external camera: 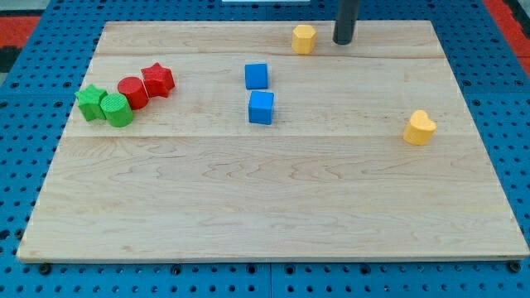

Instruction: Push the red star into the red circle

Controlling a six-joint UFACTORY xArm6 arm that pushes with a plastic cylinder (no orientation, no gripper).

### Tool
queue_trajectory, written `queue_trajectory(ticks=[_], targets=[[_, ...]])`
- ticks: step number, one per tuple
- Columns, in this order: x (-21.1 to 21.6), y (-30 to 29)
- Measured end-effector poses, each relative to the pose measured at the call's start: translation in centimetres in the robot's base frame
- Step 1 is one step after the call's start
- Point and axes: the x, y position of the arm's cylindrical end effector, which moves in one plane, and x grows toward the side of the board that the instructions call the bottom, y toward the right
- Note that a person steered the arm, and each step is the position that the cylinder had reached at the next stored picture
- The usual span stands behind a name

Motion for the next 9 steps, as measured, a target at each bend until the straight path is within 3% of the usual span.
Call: queue_trajectory(ticks=[1, 2, 3, 4, 5, 7, 8, 9], targets=[[0.0, -8.3], [0.0, -9.0], [-3.2, -11.4], [-3.5, -17.9], [1.2, -19.1], [5.2, -25.6], [8.2, -26.0], [8.2, -26.7]])
